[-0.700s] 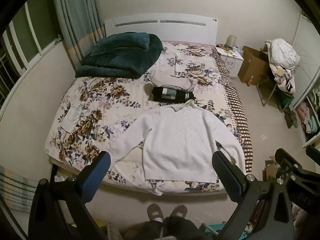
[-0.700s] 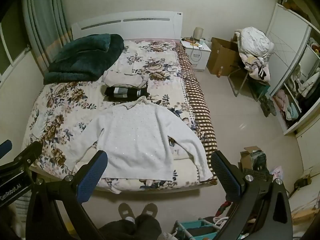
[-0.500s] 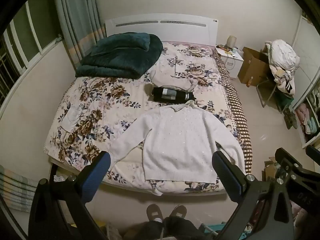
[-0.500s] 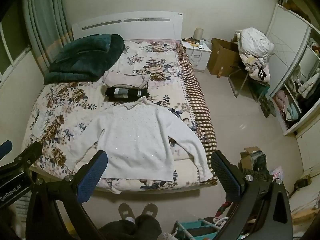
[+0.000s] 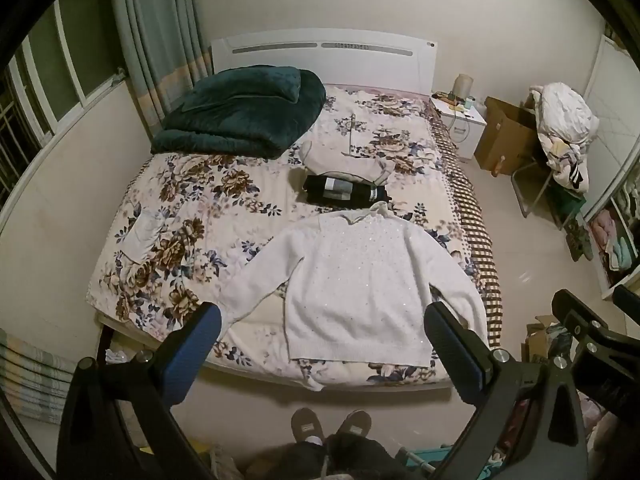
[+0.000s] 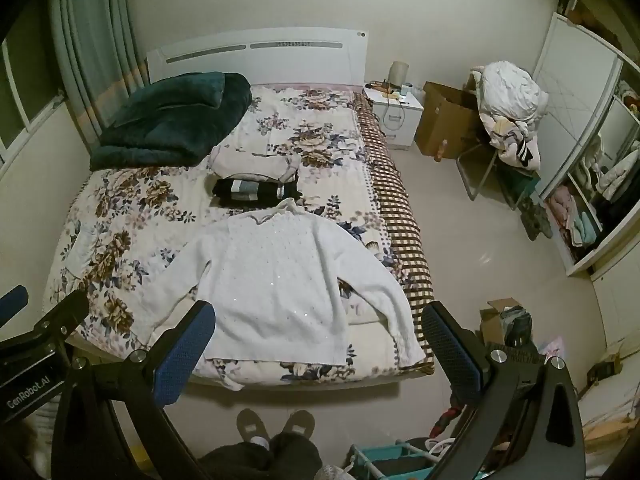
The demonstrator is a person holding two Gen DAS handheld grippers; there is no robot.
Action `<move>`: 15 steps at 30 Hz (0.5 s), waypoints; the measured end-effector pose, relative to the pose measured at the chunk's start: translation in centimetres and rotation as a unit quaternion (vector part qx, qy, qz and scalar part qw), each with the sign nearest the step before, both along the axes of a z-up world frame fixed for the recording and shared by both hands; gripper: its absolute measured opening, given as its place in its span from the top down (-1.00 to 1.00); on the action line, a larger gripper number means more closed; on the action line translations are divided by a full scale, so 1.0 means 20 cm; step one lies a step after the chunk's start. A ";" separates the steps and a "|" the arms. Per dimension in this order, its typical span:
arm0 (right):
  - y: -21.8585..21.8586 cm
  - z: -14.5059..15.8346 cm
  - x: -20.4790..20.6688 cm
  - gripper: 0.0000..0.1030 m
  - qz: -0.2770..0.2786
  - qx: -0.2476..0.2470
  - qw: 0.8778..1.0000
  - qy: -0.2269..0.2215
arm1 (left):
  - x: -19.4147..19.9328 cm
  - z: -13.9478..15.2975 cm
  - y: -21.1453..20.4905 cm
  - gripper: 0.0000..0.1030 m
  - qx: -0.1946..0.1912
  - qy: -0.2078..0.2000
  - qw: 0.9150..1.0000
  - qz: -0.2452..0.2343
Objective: Fold small clothes
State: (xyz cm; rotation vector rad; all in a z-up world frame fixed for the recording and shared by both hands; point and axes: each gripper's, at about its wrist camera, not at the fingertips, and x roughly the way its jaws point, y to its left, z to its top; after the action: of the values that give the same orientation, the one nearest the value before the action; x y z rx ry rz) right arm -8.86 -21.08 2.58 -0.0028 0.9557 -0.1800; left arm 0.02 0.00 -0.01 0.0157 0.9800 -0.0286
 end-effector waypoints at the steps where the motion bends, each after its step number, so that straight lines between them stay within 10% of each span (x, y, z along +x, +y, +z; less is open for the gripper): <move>1: 0.00 0.00 0.00 -1.00 0.000 0.000 1.000 0.000 | 0.00 0.00 0.00 -1.00 -0.001 0.000 1.000 0.000; 15: 0.00 0.00 -0.02 -1.00 0.000 -0.001 1.000 -0.003 | 0.00 0.00 0.00 -1.00 -0.002 -0.003 1.000 0.000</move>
State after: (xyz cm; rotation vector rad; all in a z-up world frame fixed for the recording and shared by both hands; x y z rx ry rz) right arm -9.25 -21.10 2.62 -0.0048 0.9489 -0.1814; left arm -0.01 0.04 0.01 0.0117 0.9746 -0.0305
